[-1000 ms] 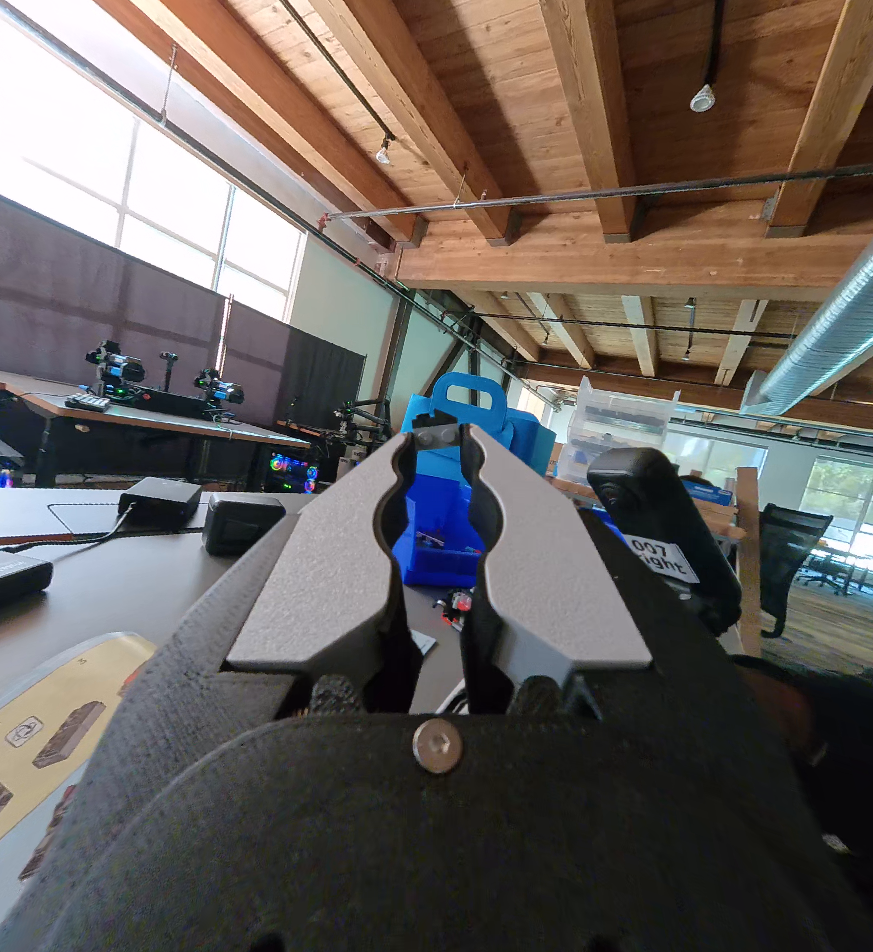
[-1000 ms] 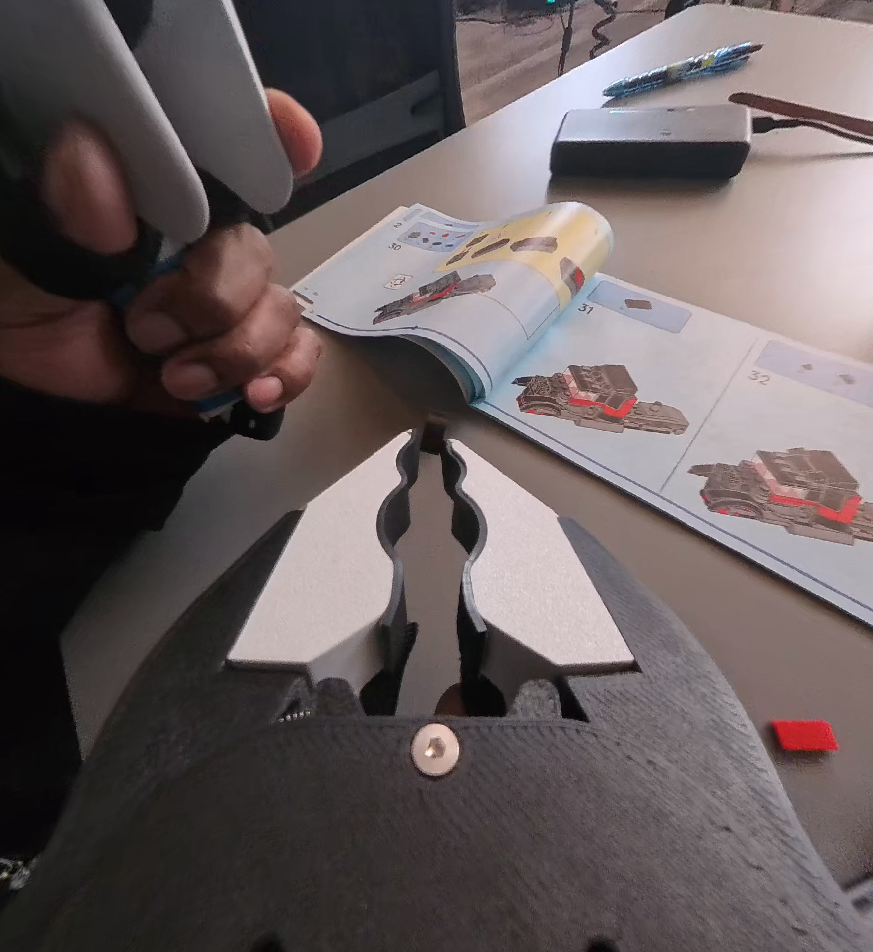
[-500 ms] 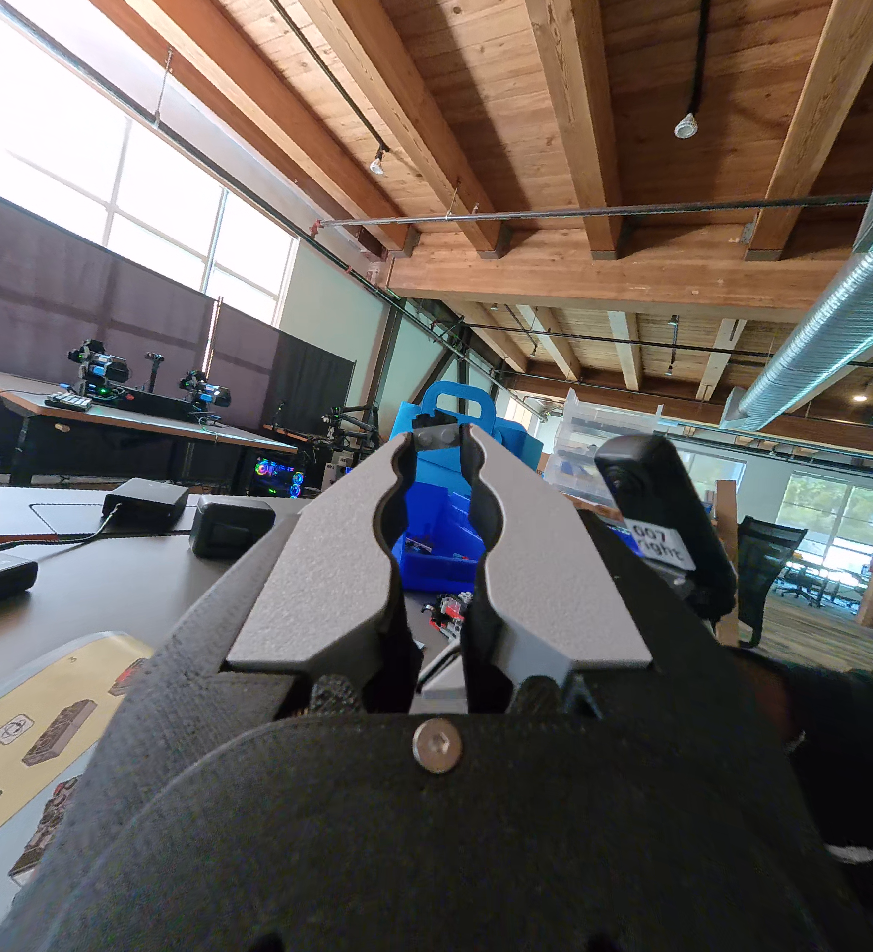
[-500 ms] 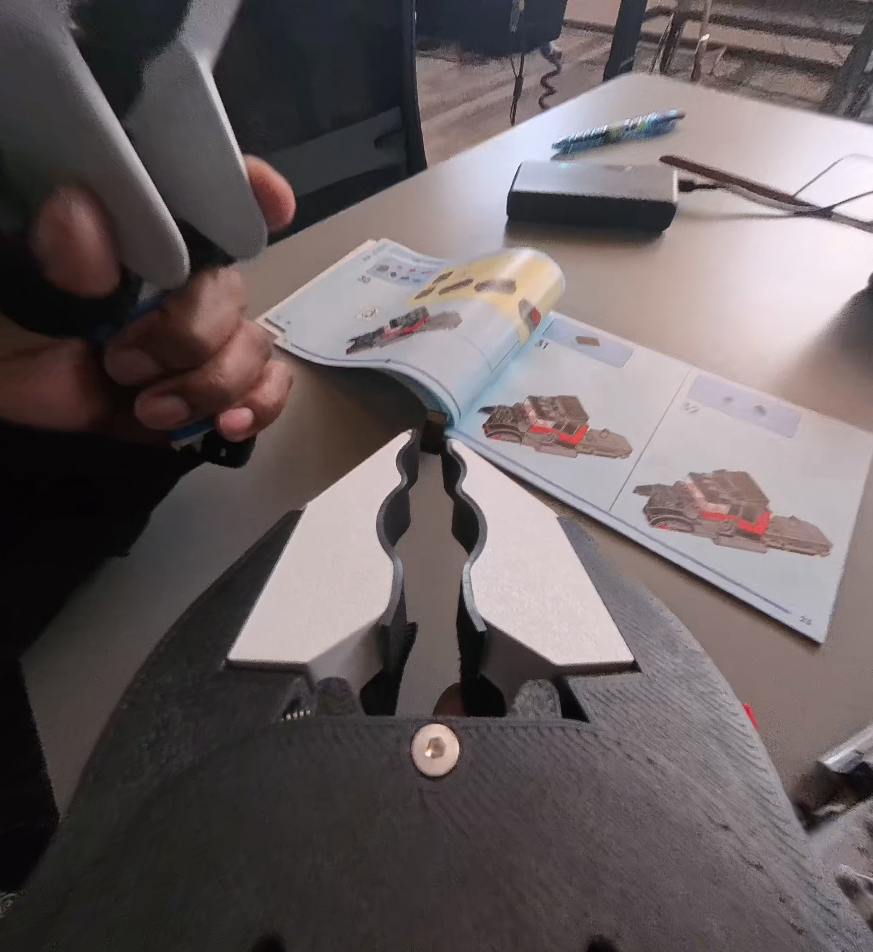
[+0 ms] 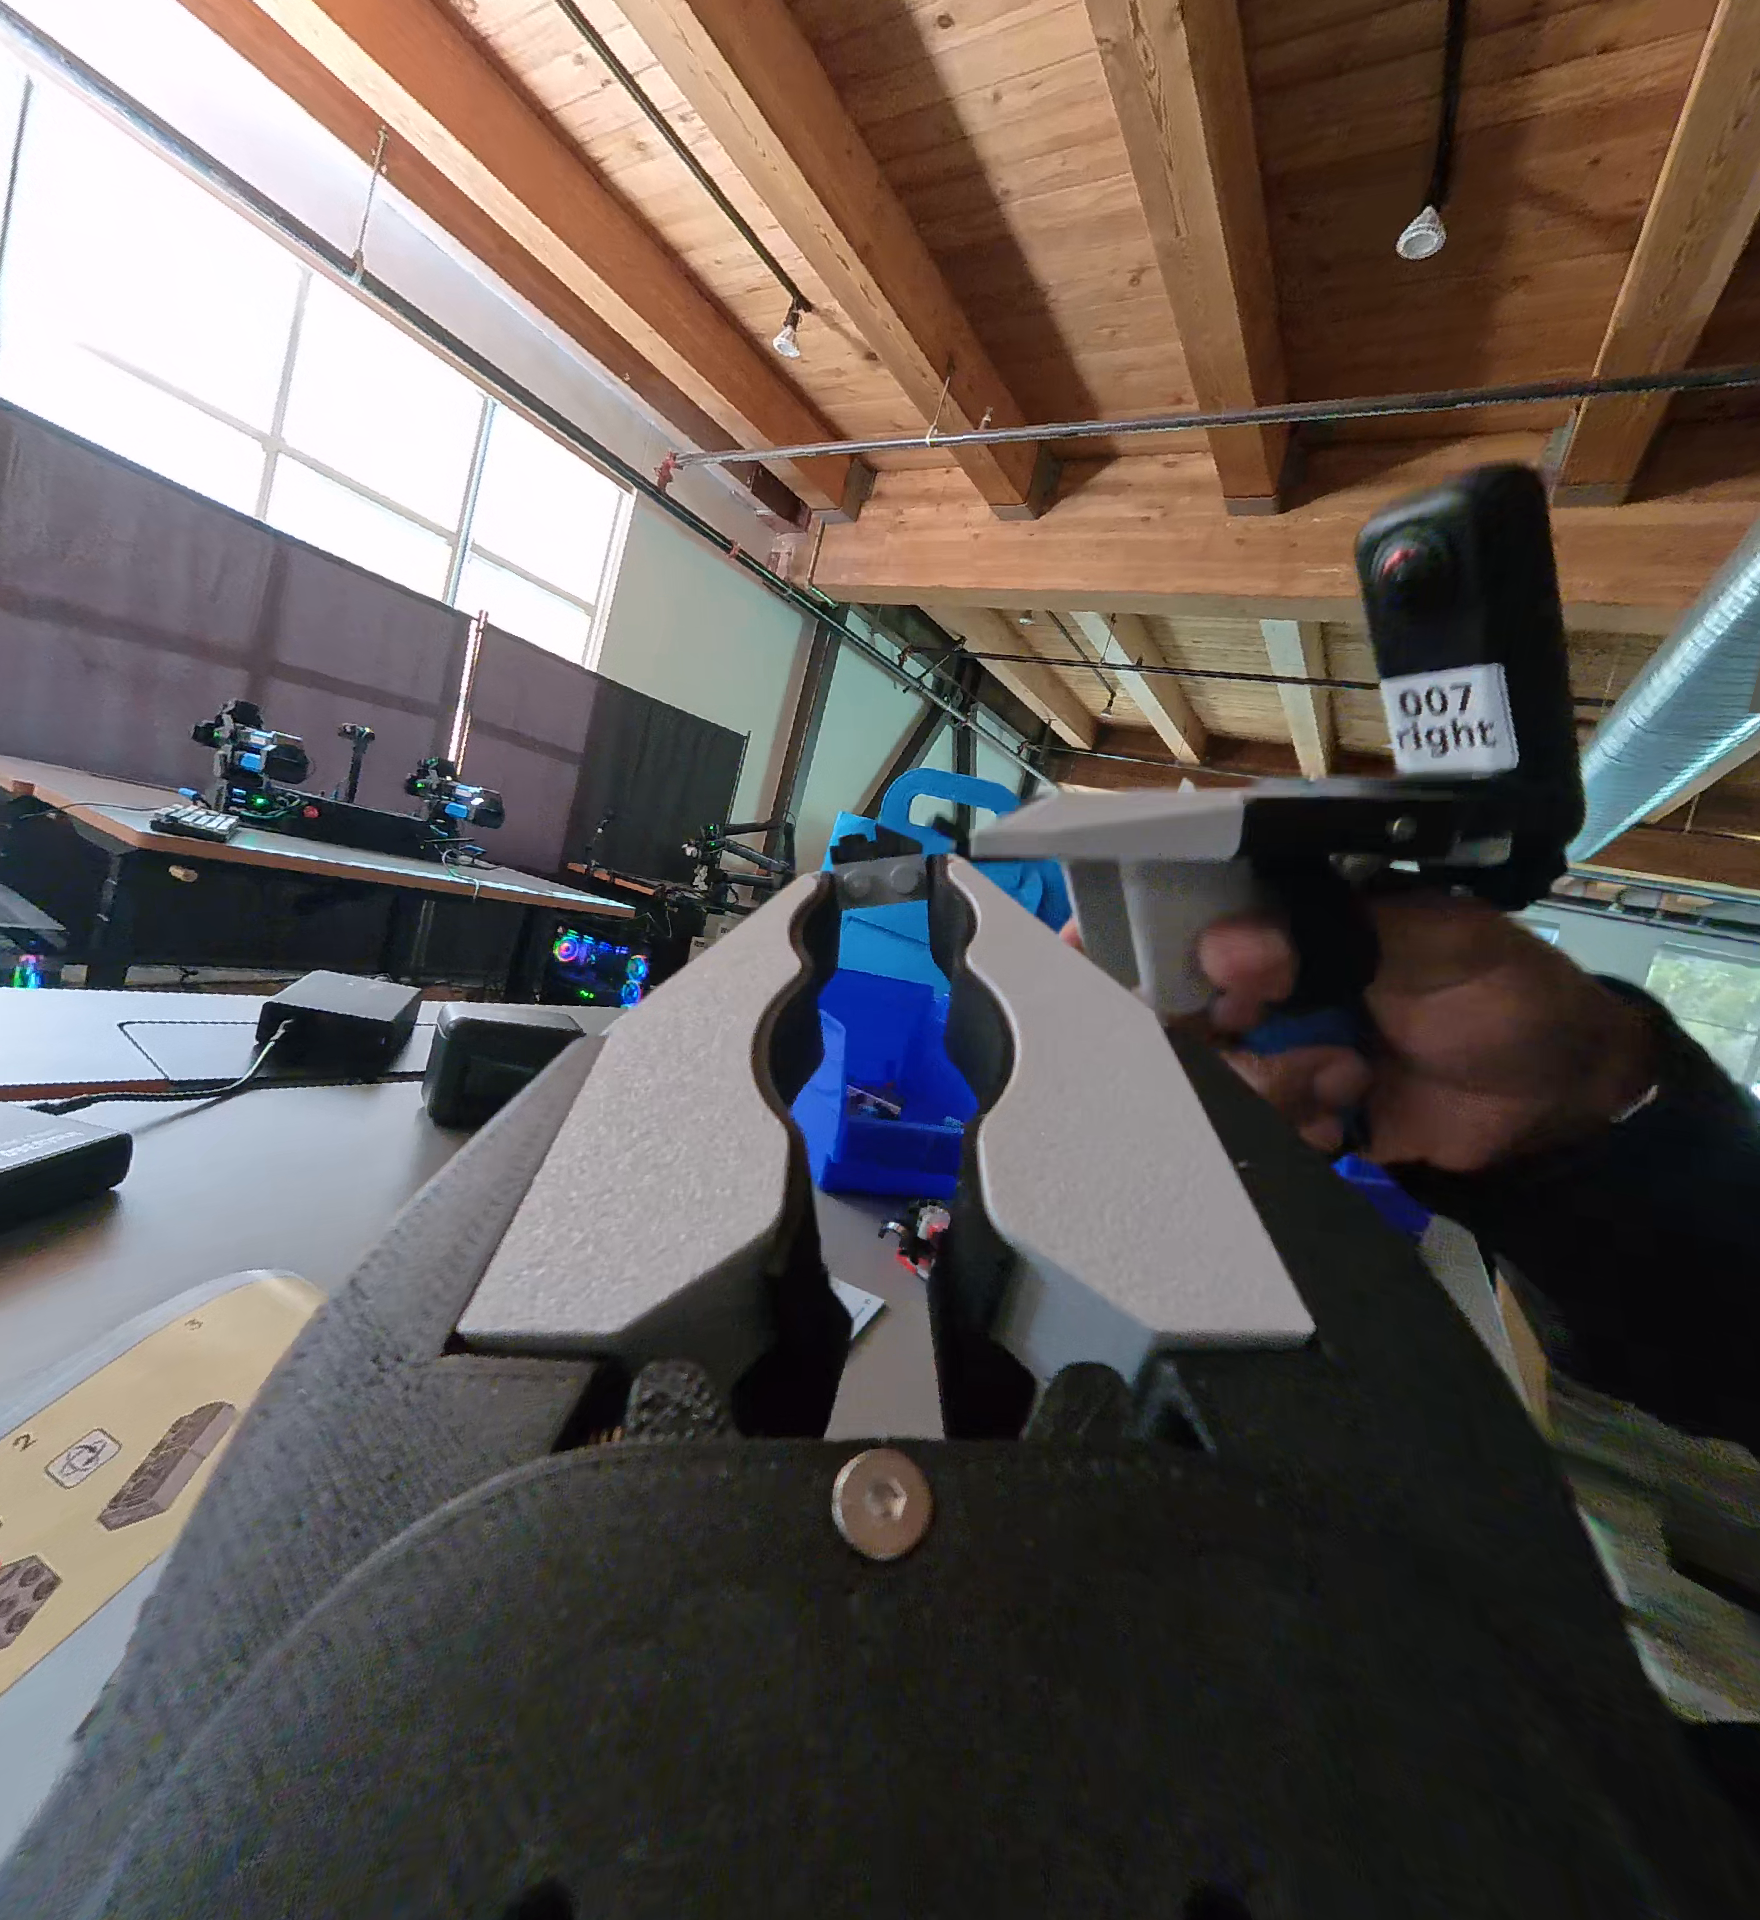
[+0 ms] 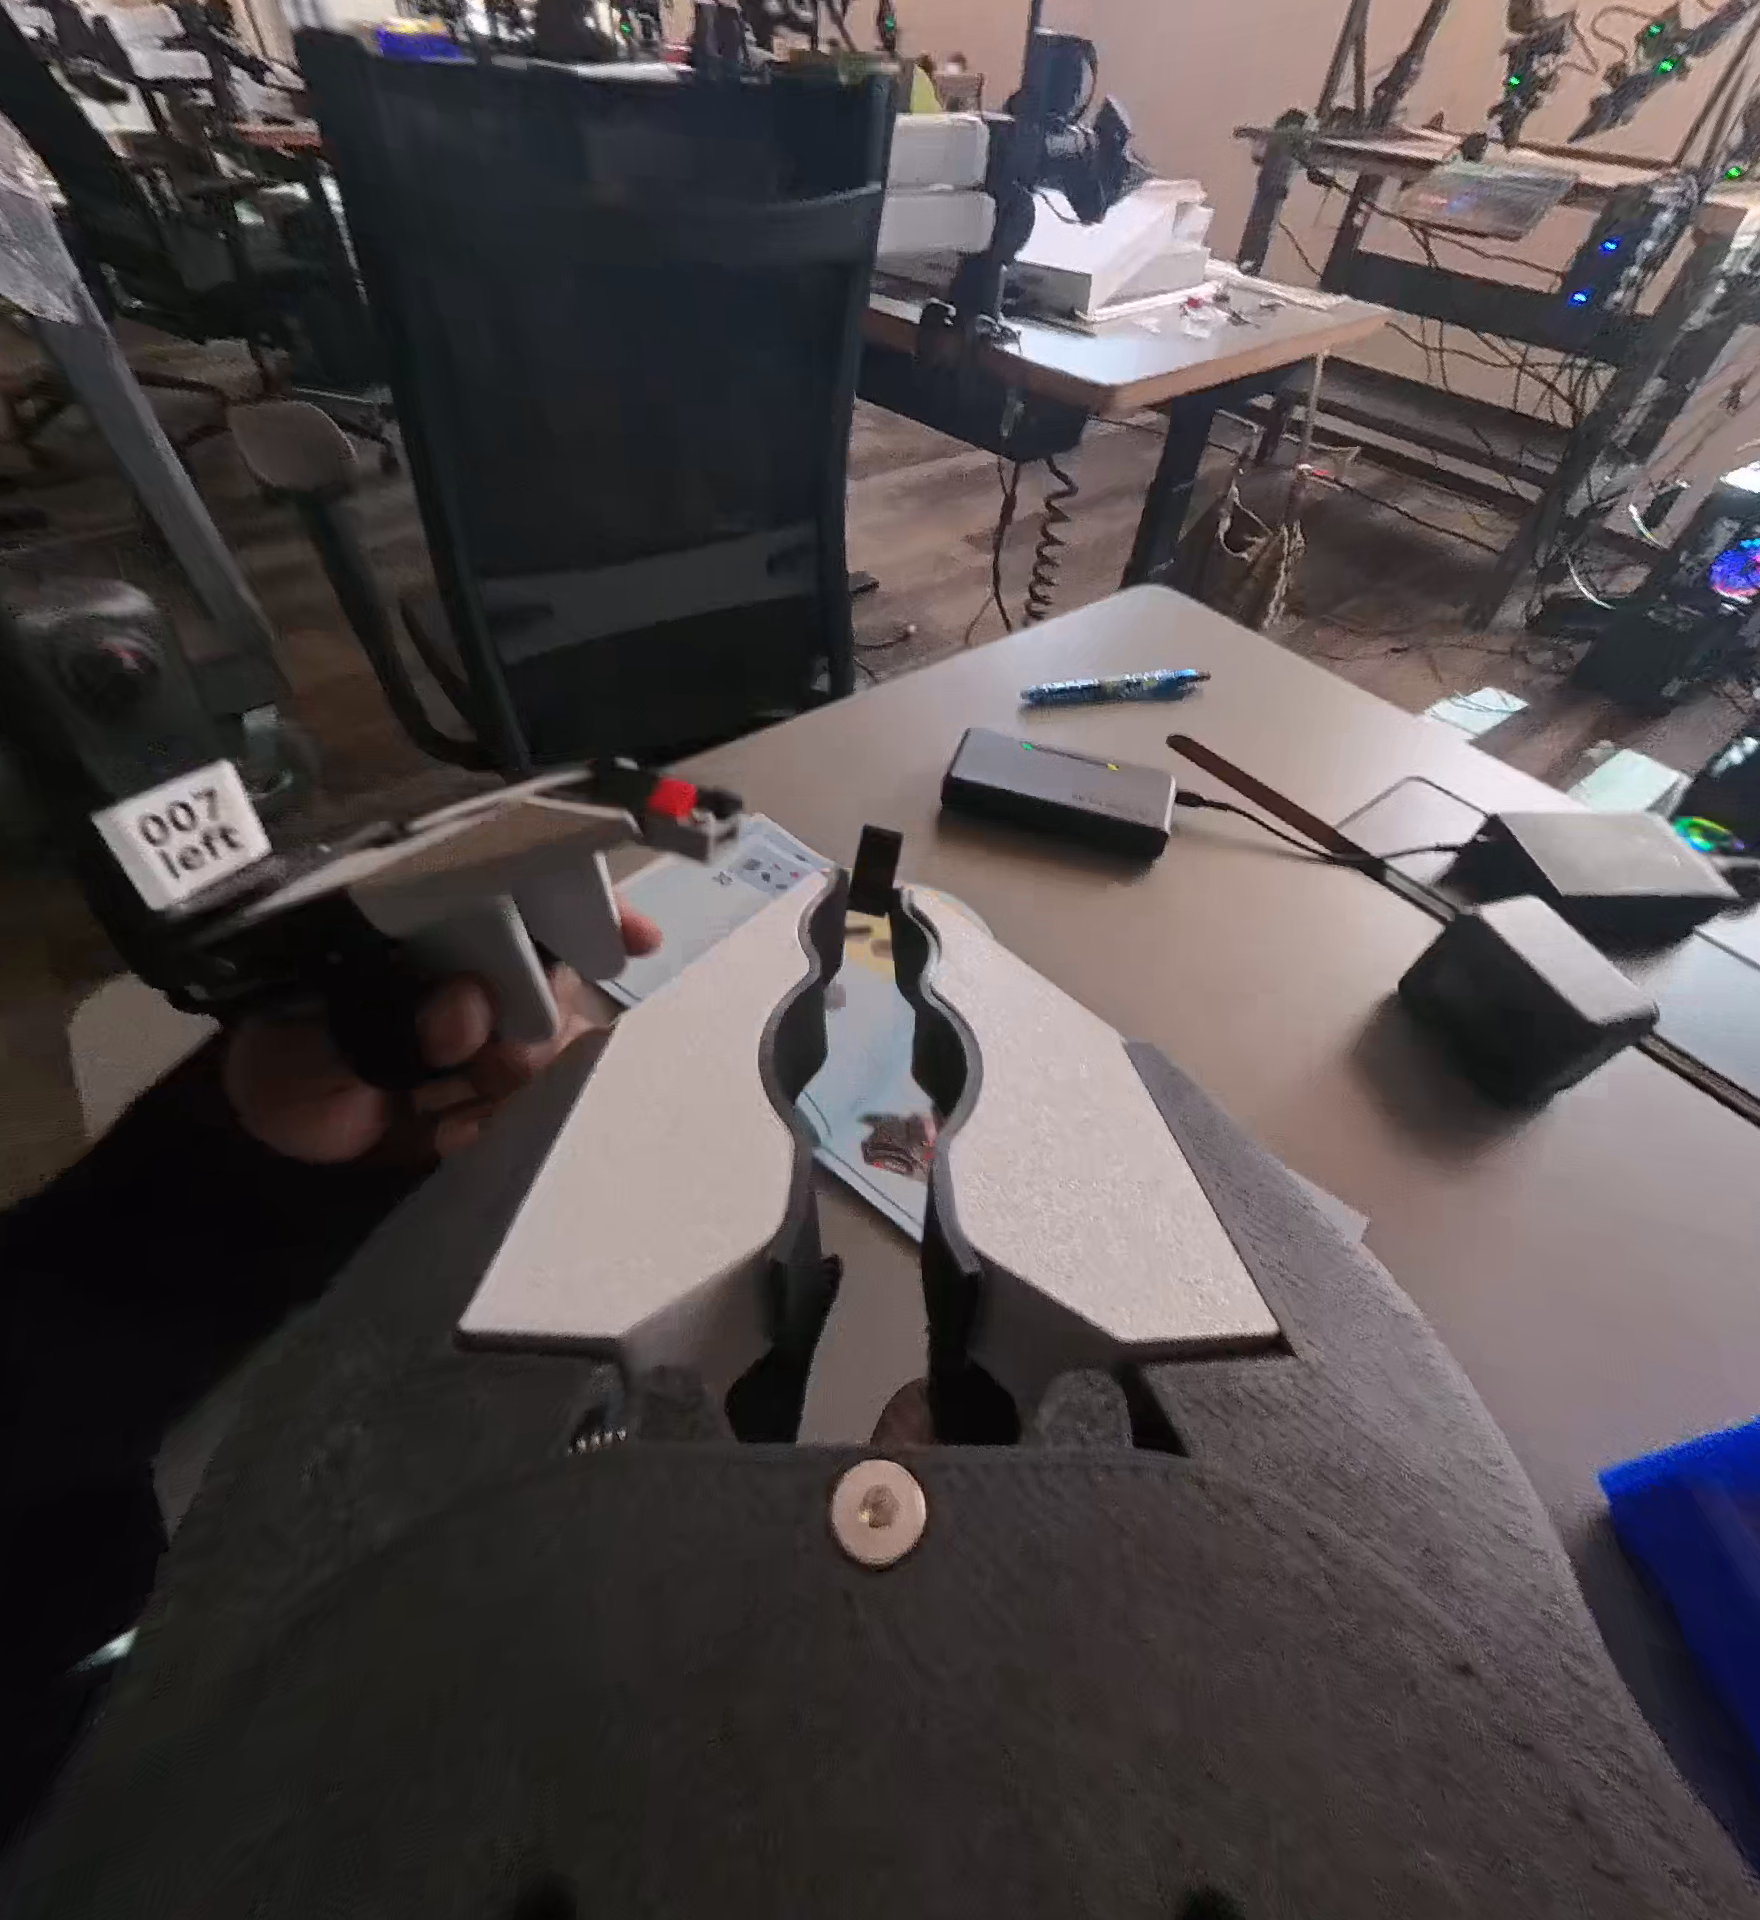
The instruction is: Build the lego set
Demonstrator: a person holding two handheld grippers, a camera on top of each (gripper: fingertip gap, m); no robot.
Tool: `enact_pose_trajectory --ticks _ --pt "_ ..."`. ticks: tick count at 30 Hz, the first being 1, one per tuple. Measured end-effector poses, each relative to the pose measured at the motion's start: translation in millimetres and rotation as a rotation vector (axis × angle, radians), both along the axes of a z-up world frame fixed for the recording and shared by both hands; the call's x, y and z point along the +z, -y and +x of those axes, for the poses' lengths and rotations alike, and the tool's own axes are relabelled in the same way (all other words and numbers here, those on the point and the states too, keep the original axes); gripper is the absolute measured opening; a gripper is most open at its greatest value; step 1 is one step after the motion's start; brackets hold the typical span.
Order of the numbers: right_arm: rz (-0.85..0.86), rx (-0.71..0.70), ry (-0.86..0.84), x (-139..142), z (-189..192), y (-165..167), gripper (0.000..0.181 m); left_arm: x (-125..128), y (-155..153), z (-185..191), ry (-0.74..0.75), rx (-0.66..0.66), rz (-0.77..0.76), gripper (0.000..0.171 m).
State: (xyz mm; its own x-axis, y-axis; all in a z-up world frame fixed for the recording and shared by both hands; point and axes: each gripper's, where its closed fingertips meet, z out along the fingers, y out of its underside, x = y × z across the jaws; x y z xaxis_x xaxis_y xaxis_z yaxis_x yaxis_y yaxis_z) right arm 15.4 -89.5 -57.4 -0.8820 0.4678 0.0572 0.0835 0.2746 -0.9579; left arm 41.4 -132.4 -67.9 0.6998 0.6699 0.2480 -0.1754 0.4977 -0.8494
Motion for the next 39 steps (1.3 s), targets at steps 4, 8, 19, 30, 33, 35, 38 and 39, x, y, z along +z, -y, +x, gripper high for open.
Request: enact_pose_trajectory --ticks 4,8,19,30,33,35,38,39 --pt "-0.001 0.069 -0.008 24 9 15 0.008 0 0 0 -0.011 0.026 -0.02 0.017" --pt "0.043 0.112 -0.022 29 17 30 0.008 3 0 2 -0.031 0.04 -0.024 0.017" --pt "0.102 0.147 0.098 8 26 44 0.009 11 7 9 -0.106 0.115 -0.049 0.017" --pt "0.125 0.164 0.118 6 30 50 0.009 13 8 11 -0.119 0.127 -0.047 0.017" --pt "0.121 0.166 0.13 7 31 51 0.01 14 8 11 -0.121 0.127 -0.046 0.017" --pt "0.116 0.17 0.138 7 31 51 0.01 14 9 12 -0.123 0.123 -0.04 0.017" --pt "0.109 0.177 0.142 8 33 52 0.011 15 9 13 -0.125 0.113 -0.028 0.017" --pt "0.108 0.181 0.141 8 33 52 0.011 15 10 13 -0.126 0.112 -0.025 0.017"
